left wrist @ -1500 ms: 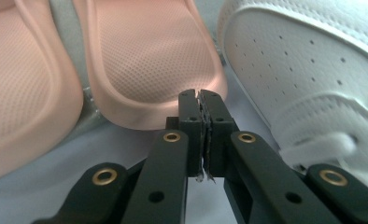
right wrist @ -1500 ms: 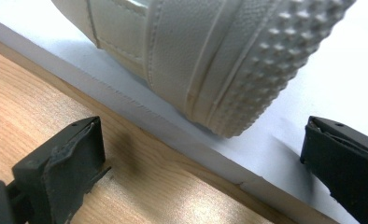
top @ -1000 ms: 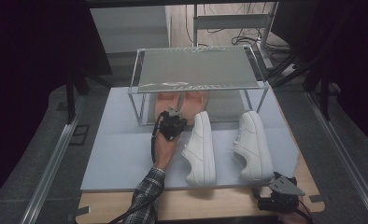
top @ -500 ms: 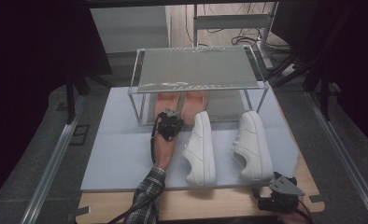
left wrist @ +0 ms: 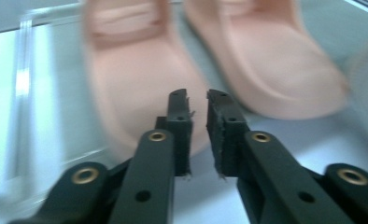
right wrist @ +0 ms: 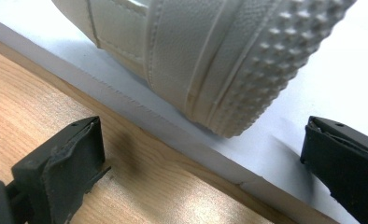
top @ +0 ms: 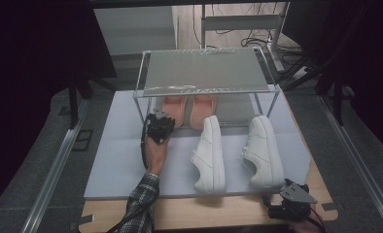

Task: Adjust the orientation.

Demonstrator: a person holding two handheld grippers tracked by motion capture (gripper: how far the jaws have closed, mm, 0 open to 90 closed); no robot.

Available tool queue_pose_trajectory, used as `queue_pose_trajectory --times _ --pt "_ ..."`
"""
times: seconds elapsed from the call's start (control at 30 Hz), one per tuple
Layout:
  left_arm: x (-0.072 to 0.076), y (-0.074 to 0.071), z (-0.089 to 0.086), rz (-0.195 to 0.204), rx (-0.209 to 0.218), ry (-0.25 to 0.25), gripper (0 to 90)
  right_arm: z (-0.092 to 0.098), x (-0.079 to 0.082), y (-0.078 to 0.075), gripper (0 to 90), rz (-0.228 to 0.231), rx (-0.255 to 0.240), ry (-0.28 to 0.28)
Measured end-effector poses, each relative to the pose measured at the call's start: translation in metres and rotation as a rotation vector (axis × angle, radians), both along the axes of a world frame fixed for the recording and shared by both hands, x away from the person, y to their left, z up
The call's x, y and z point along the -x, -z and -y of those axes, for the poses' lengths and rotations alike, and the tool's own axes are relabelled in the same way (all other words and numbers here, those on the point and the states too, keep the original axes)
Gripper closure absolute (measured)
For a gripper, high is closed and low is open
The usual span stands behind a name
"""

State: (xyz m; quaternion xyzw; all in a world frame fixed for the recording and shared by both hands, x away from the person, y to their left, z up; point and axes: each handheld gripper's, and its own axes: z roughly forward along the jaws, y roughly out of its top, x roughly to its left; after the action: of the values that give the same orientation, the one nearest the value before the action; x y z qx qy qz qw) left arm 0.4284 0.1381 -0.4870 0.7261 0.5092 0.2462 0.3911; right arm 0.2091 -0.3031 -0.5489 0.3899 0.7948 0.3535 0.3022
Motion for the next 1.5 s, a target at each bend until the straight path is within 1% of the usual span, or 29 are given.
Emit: queue_pose_trajectory --times 0.07,0.17,0.2,0.3,0.43,0.53,0.57,0.63,0.7,0.8,0.87,0.9,1.0,1.13,1.2,1.3,1.4,1.5 --pt "-0.002 0.002 -0.010 -0.006 0.018 -0.032 71.0 0.000 0.000 0.000 0.0 0.000 0.000 0.000" --pt "-0.005 0.006 -0.016 -0.015 0.036 -0.068 65.9 0.000 0.000 0.000 0.0 0.000 0.000 0.001" --pt "-0.006 0.009 -0.018 -0.021 0.034 -0.075 64.7 0.000 0.000 0.000 0.0 0.000 0.000 0.001" --pt "-0.010 0.014 -0.021 -0.035 0.054 -0.089 60.4 0.000 0.000 0.000 0.0 0.000 -0.001 0.001" --pt "-0.015 0.019 -0.027 -0.051 0.129 -0.096 53.7 0.000 0.000 0.000 0.0 0.000 -0.001 0.000" --pt "-0.018 0.021 -0.029 -0.066 0.185 -0.077 49.3 0.000 0.000 0.000 0.0 0.000 -0.001 0.000" --pt "-0.019 0.022 -0.029 -0.069 0.198 -0.071 48.6 0.000 0.000 0.000 0.0 0.000 -0.001 -0.001" --pt "-0.020 0.022 -0.028 -0.067 0.239 -0.066 46.9 0.000 0.000 0.000 0.0 0.000 -0.001 0.000" --pt "-0.022 0.023 -0.027 -0.062 0.252 -0.065 44.2 0.000 0.000 0.000 0.0 0.001 -0.001 0.000" --pt "-0.025 0.024 -0.025 -0.064 0.244 -0.073 41.1 0.000 0.000 0.000 0.0 0.001 -0.001 -0.001" --pt "-0.028 0.025 -0.024 -0.066 0.261 -0.076 39.9 0.000 0.000 0.000 0.0 0.001 0.000 0.001" --pt "-0.029 0.025 -0.024 -0.072 0.281 -0.073 40.0 0.000 0.000 0.000 0.0 0.001 0.001 0.001" --pt "-0.034 0.027 -0.022 -0.097 0.322 -0.048 44.0 0.000 0.000 0.000 0.0 0.001 0.001 0.000" --pt "-0.037 0.027 -0.018 -0.109 0.314 -0.017 47.6 0.000 0.000 0.000 0.0 0.001 0.001 0.000" --pt "-0.037 0.026 -0.015 -0.111 0.302 -0.013 48.7 0.000 0.000 0.000 0.0 0.001 -0.001 -0.001" --pt "-0.039 0.026 -0.015 -0.119 0.305 0.004 50.2 0.000 0.000 0.000 0.0 0.001 -0.001 -0.001" --pt "-0.040 0.026 -0.015 -0.120 0.301 0.008 50.4 0.000 0.000 0.000 0.0 0.002 0.001 0.000" --pt "-0.041 0.027 -0.013 -0.120 0.308 0.026 50.8 0.000 0.000 0.000 0.0 0.002 0.001 0.000"
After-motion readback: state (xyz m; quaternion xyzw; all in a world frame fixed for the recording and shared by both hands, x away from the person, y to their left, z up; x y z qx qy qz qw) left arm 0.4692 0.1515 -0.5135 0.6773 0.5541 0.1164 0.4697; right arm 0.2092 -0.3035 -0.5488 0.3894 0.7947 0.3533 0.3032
